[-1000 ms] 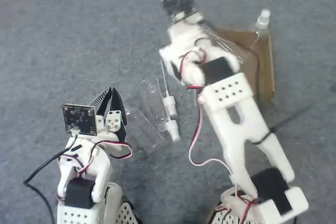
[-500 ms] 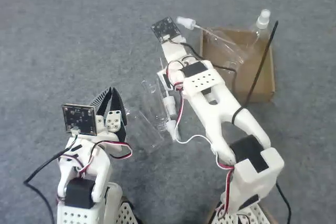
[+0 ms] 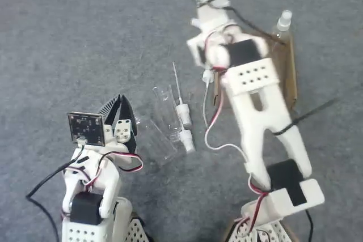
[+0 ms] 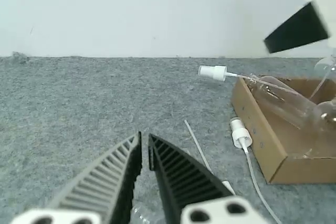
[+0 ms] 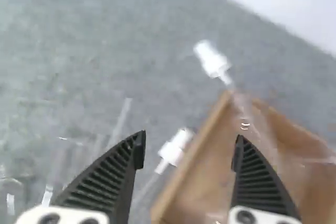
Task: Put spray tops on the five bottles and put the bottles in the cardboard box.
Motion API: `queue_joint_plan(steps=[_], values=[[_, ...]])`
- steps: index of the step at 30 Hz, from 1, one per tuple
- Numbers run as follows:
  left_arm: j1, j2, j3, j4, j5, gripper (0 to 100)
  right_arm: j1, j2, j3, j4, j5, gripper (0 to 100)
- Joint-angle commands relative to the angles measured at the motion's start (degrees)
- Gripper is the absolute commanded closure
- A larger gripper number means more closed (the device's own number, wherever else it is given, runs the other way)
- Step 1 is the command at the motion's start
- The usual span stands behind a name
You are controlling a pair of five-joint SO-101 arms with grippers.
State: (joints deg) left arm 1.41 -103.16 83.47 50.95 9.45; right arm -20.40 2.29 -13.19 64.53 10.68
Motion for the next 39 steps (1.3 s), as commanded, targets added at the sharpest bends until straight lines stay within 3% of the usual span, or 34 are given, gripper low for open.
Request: queue_joint_plan(steps=[1, 16, 20, 27, 39], values=[[-0.2, -1.1, -0.3, -1.8, 0.2, 99, 3.1, -3.9, -3.2, 1.4, 2.5, 78.3], [-0.2, -1.1, -0.2, -1.8, 0.2, 99, 15.1, 3.6, -4.3, 1.5, 11.9, 78.2], [-0.2, -1.1, -0.2, -1.8, 0.2, 99, 14.8, 10.1, -4.5, -4.2, 11.4, 77.3], [-0.2, -1.0, 0.8, -3.4, 0.2, 99, 12.5, 18.6, -4.5, -11.1, 11.7, 66.6], [-0.2, -1.1, 1.5, -4.3, 0.2, 99, 11.8, 27.6, -4.5, -24.7, 11.7, 66.6]])
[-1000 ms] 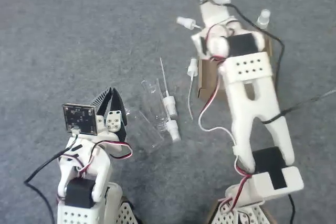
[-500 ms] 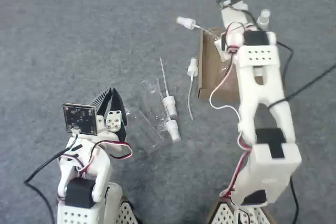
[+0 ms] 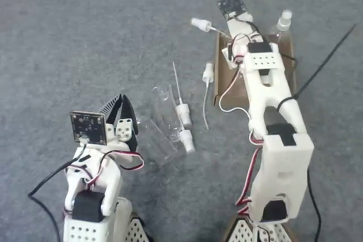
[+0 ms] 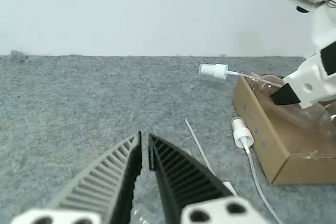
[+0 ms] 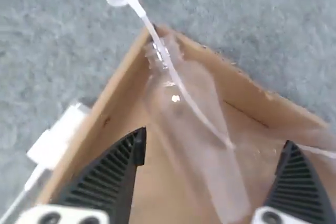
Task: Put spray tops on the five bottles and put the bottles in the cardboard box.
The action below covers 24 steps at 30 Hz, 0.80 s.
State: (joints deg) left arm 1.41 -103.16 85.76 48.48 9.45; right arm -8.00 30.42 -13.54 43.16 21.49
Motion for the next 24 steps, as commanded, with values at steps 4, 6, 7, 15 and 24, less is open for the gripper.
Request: queue_joint_plan(steps=[4, 6, 7, 15, 24], values=[[-0.2, -1.1, -0.7, -1.8, 0.2, 99, -0.4, 1.7, -4.1, -5.9, 0.9, 66.6], [-0.2, -1.1, -0.8, -1.8, 0.2, 99, -0.5, 2.8, -4.1, -7.3, 0.8, 66.6], [-0.2, -1.1, -0.8, -1.8, 0.2, 99, -0.6, 3.4, -4.1, -7.7, 0.8, 66.7], [-0.2, -1.1, -0.8, -1.8, 0.2, 99, -0.3, 6.3, -4.1, -12.5, 0.8, 85.2], [-0.2, -1.1, -0.8, -1.8, 0.2, 99, -0.6, 5.5, -7.8, -13.8, 0.5, 94.2]])
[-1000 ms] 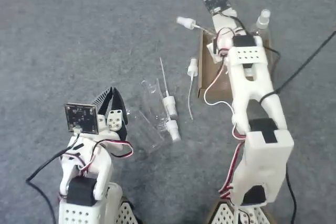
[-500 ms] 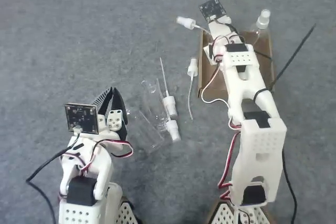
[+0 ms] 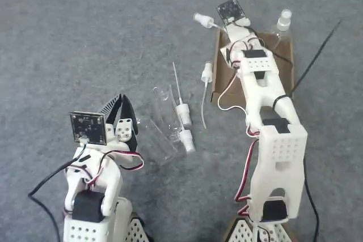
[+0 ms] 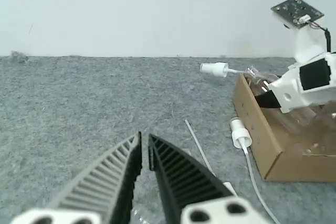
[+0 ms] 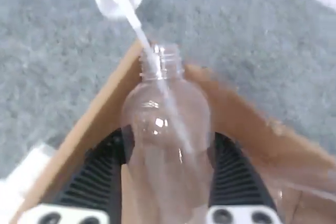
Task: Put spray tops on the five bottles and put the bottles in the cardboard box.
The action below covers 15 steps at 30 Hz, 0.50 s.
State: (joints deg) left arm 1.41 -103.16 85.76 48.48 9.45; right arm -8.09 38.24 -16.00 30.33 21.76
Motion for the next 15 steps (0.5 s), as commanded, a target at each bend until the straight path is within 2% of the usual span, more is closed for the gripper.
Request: queue_joint_plan(steps=[1, 15], values=[[-0.2, -1.1, -0.8, -1.8, 0.2, 99, -0.6, -2.6, -6.1, -0.5, 0.3, 94.2], [-0.2, -1.1, -0.8, -1.8, 0.2, 99, -5.0, -9.7, -13.7, 12.1, 0.6, 94.0]])
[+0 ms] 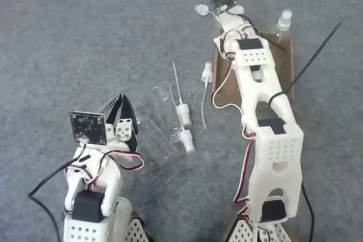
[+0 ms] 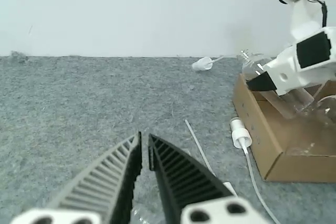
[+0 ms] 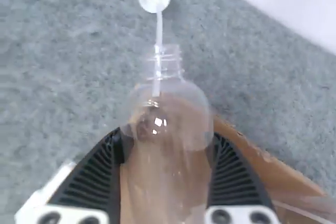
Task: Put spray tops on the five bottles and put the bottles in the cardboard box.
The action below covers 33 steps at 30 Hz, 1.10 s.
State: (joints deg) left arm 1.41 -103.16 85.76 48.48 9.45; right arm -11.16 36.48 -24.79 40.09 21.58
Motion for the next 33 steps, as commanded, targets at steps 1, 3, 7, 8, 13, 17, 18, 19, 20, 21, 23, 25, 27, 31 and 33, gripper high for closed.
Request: queue_joint_plan(steps=[1, 3, 7, 8, 13, 17, 18, 19, 20, 21, 23, 25, 27, 31, 33], values=[[-0.3, -1.1, -0.8, -1.8, 0.2, 99, -2.6, -8.6, -5.1, 3.5, 0.8, 94.0], [-0.3, -1.1, -0.8, -1.8, 0.2, 99, -4.3, -10.0, -5.1, 5.5, 0.8, 94.0], [-0.3, -1.1, -0.8, -1.8, 0.2, 99, -6.7, -12.7, -5.1, 7.9, 0.8, 94.0], [-0.3, -1.1, -0.8, -1.8, 0.2, 99, -7.3, -13.3, -5.1, 8.6, 0.8, 94.0], [-0.3, -1.1, -0.8, -1.9, 0.2, 99, -10.5, -15.8, -5.1, 14.6, 0.8, 94.0], [-0.3, -1.1, -0.7, -2.0, 0.2, 99, -12.9, -19.3, -5.1, 19.8, 0.8, 94.2], [-0.3, -1.1, -0.7, -2.0, 0.2, 99, -13.5, -20.6, -5.1, 21.1, 0.6, 94.3], [-0.3, -1.1, -0.7, -2.0, 0.2, 99, -14.0, -21.8, -5.1, 22.2, 0.5, 94.3], [-0.3, -1.1, -0.7, -2.0, 0.2, 99, -14.7, -23.3, -5.1, 23.7, 0.5, 94.3], [-0.3, -1.1, -0.7, -2.0, 0.2, 99, -15.3, -24.6, -5.1, 25.5, 0.5, 94.3], [-0.3, -1.1, -0.7, -2.0, 0.2, 99, -16.7, -26.9, -5.1, 30.5, 0.4, 94.3], [-0.3, -1.1, -0.7, -2.0, 0.2, 99, -18.4, -28.5, -5.1, 36.1, 0.4, 94.3], [-0.3, -1.1, -0.7, -2.0, 0.2, 99, -19.4, -29.6, -5.1, 41.0, 0.4, 94.3], [-0.3, -0.9, -0.7, -1.8, 0.2, 99, -18.6, -32.3, -5.1, 45.9, 0.4, 94.3], [-0.3, -0.8, -0.9, -1.8, 0.2, 99, -17.5, -34.8, -5.1, 48.4, 0.4, 94.4]])
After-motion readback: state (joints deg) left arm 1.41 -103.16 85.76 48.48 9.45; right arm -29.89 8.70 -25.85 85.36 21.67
